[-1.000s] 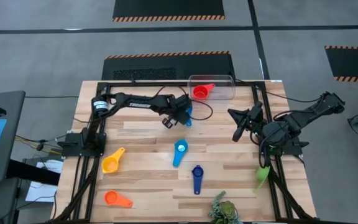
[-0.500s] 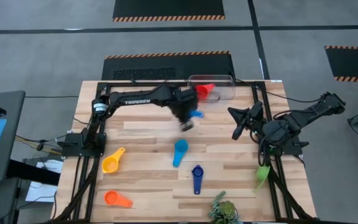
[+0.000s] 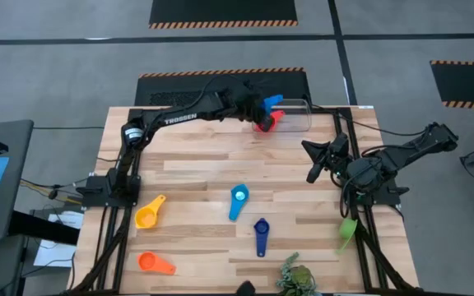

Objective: Nest measuring cups in basket
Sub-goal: Stack the blue measuring cup on top of the red measuring cup in the transparent bin

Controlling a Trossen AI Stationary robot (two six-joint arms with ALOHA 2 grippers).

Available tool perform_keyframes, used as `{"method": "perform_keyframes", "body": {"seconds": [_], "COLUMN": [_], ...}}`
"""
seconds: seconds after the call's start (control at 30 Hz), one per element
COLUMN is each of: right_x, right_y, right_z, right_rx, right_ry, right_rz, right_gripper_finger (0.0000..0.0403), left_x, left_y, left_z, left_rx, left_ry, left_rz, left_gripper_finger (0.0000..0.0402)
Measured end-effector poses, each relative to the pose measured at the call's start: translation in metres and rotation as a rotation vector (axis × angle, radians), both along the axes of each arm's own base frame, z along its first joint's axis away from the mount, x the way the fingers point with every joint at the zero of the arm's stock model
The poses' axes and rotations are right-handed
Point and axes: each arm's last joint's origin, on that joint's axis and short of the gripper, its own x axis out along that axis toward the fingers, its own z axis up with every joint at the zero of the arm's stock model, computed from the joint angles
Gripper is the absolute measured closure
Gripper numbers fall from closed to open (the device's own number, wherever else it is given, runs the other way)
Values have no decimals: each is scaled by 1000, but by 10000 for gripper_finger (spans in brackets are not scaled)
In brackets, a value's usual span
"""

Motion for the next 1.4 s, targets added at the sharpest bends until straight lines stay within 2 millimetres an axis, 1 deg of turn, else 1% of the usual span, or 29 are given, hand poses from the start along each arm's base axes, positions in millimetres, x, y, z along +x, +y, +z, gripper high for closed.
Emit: {"method": "perform_keyframes", "body": {"seconds": [0.03,0.1,0.17,0.23,0.3,0.37,0.43,0.5,0.53,0.6,0.77,1.0,1.17,1.33,1.4], "right_x": [0,0,0,0,0,0,0,0,0,0,0,0,0,0,0], "right_y": [0,0,0,0,0,0,-1,-1,-1,0,0,0,0,0,0], "right_z": [0,0,0,0,0,0,0,0,0,0,0,0,0,0,0], "right_rx": [0,0,0,-1,-2,-4,-13,-20,-21,-20,-22,-22,-22,-25,-25], "right_ry": [-1,-1,0,1,4,6,15,21,21,20,20,21,22,24,25], "right_rz": [0,0,0,-1,1,-1,-1,0,0,1,3,4,4,4,4], "right_gripper_finger": [377,377,377,377,377,377,377,377,377,377,377,377,377,377,377], "left_x": [0,7,6,19,26,39,47,57,58,55,50,51,52,54,54], "left_y": [3,9,11,12,12,14,14,14,14,13,17,16,10,5,4], "left_z": [0,4,1,0,-7,-9,-13,-23,-29,-37,-38,-40,-41,-42,-42], "left_rx": [1,41,38,69,51,60,59,73,70,33,37,18,58,79,75], "left_ry": [-8,-64,-21,-59,-13,-25,9,16,5,47,88,87,122,137,135], "left_rz": [10,36,55,54,42,8,-5,-17,-14,17,35,52,94,53,65], "left_gripper_finger": [401,401,401,401,401,401,401,401,401,401,401,401,401,401,401]}}
